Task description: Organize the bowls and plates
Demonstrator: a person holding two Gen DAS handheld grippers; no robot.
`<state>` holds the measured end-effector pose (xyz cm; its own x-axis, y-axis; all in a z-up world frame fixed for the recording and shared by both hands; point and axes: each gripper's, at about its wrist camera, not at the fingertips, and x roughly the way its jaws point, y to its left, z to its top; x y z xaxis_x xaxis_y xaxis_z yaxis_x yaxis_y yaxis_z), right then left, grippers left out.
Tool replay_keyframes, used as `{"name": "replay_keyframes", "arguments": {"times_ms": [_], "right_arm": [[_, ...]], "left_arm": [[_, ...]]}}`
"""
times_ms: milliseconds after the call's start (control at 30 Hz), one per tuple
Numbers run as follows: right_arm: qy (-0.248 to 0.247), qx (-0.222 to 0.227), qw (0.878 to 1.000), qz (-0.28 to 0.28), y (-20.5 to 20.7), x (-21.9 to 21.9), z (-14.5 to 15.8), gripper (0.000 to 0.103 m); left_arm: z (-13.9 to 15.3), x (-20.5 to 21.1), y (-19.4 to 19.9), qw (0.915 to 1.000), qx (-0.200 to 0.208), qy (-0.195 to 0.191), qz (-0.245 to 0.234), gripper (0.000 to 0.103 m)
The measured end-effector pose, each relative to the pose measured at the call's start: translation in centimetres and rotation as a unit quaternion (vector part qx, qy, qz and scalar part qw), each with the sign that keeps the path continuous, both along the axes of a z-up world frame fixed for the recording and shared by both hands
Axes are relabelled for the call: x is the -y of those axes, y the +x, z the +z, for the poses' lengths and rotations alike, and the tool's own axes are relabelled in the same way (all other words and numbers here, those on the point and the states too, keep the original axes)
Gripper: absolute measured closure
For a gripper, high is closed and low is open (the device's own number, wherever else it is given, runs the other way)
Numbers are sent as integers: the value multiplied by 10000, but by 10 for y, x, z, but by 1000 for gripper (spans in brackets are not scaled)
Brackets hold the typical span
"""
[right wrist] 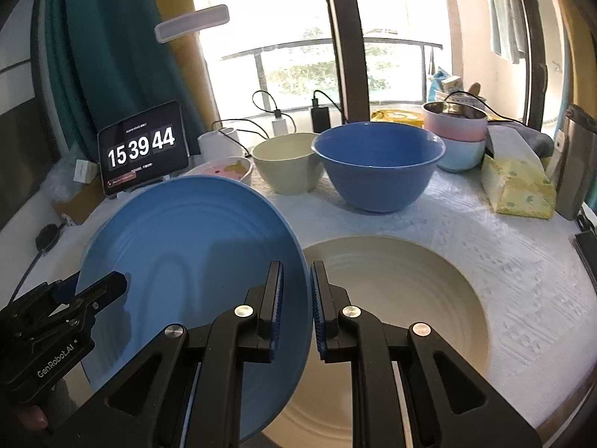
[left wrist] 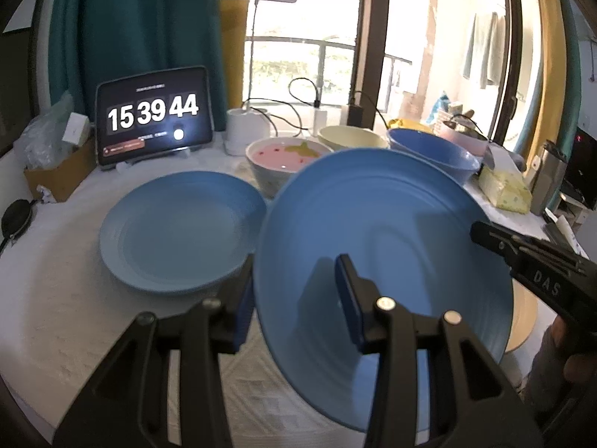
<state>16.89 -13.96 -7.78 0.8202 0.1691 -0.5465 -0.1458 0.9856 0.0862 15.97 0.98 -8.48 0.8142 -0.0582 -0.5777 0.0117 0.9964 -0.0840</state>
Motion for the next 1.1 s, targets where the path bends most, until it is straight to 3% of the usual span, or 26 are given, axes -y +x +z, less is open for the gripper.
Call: {"name": "replay_keyframes", "arguments": {"times_ms": [1100], "right_arm": [[434,-134,9956,-818,2,94,-15,87]], "left_arm": [[-16,90,30,9954,-280,302,-860,61]]}}
